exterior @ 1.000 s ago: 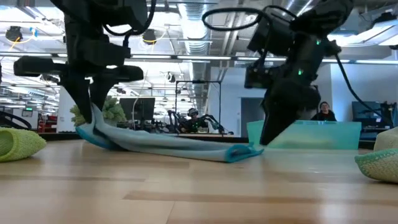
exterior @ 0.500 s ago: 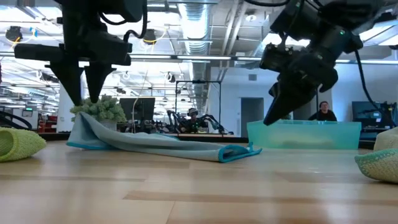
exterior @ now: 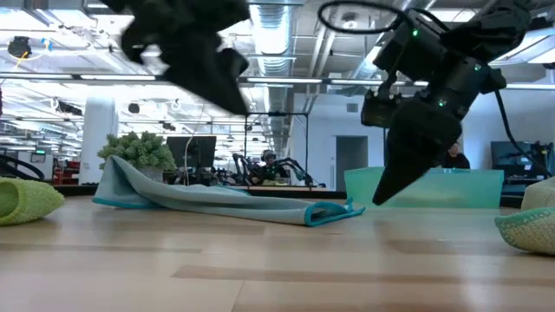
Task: Fold microfiber towels
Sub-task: Fold the blue microfiber cloth
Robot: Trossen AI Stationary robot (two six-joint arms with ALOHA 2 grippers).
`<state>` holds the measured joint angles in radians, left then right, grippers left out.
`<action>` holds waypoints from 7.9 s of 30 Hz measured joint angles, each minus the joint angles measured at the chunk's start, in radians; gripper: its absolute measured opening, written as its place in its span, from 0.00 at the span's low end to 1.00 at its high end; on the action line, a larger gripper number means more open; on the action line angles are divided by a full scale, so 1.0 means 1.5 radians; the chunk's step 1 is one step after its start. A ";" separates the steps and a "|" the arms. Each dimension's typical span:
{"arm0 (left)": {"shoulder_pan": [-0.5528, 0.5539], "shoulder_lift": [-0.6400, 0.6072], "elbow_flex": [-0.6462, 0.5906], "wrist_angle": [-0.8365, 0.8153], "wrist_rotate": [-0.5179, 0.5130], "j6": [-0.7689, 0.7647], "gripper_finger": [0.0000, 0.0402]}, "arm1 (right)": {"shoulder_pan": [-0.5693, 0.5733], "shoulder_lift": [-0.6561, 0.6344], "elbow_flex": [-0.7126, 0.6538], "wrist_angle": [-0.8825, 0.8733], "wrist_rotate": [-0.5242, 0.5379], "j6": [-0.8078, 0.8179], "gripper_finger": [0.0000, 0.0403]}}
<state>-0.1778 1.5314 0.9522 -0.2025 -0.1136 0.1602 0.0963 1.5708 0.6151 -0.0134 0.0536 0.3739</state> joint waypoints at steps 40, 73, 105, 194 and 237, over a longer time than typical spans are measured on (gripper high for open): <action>0.084 0.170 -0.111 0.323 0.061 -0.048 0.37 | 0.065 0.116 0.005 0.155 0.144 0.404 0.37; 0.249 0.400 0.141 0.328 0.215 0.046 0.39 | 0.085 0.078 0.000 0.132 0.132 0.326 0.00; 0.128 0.179 0.179 -0.197 0.442 0.245 0.00 | 0.043 0.076 0.002 0.074 0.121 0.294 0.00; 0.196 0.364 0.189 0.091 0.298 0.090 0.00 | 0.036 0.069 0.002 0.155 0.087 0.204 0.02; 0.199 0.362 0.189 0.075 0.244 0.072 0.16 | 0.025 0.060 0.001 0.122 0.098 0.275 0.51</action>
<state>0.1204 2.0747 1.2362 -0.0895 0.2527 0.2687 0.1340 1.6611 0.6167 0.1689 0.2001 0.7857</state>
